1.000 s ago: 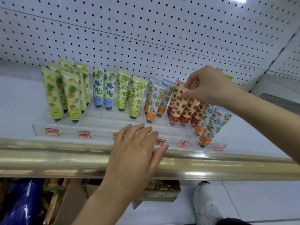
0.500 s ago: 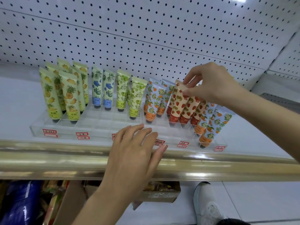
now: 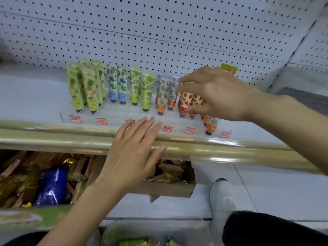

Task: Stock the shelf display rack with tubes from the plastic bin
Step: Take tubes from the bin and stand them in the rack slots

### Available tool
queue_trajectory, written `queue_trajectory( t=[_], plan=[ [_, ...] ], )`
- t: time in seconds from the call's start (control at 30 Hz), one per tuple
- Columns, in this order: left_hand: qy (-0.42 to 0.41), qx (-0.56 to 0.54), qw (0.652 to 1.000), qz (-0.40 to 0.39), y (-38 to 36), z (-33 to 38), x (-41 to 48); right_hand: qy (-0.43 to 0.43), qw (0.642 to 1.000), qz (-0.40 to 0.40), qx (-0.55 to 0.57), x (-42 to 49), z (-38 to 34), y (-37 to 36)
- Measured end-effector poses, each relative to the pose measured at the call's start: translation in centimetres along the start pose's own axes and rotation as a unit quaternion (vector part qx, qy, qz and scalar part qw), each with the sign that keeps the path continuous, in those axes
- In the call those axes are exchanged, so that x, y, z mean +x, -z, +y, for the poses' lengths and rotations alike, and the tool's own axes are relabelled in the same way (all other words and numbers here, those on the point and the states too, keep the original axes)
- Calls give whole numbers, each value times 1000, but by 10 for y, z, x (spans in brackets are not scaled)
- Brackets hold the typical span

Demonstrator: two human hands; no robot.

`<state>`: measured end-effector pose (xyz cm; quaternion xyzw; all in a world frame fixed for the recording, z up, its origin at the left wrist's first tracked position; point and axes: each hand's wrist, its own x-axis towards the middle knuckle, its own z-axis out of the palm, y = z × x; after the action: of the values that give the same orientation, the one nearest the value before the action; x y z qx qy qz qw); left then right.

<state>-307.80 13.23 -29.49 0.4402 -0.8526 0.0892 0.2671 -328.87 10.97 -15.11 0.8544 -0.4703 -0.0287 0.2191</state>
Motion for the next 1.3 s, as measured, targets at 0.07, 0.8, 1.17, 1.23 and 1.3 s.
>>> queue_trajectory(
  t=[0.07,0.8,1.17,1.23,1.3],
  plan=[
    [-2,33,999,-31,10,2,-20,16,999,-37,2,-18,-18,-1],
    [-2,47,941,-335,-84,10,-266,44,917,-352,182,-188,-199,-231],
    [102,6,933,-346,-164,-2,-317,-158,769,-484,386,-249,-246,-346],
    [144,-7,932,-332,-178,-5,-322,-246,708,-471,466,-252,-252,-363],
    [184,-15,928,-325,-189,-7,-328,-320,660,-439,518,-258,-256,-381]
  ],
)
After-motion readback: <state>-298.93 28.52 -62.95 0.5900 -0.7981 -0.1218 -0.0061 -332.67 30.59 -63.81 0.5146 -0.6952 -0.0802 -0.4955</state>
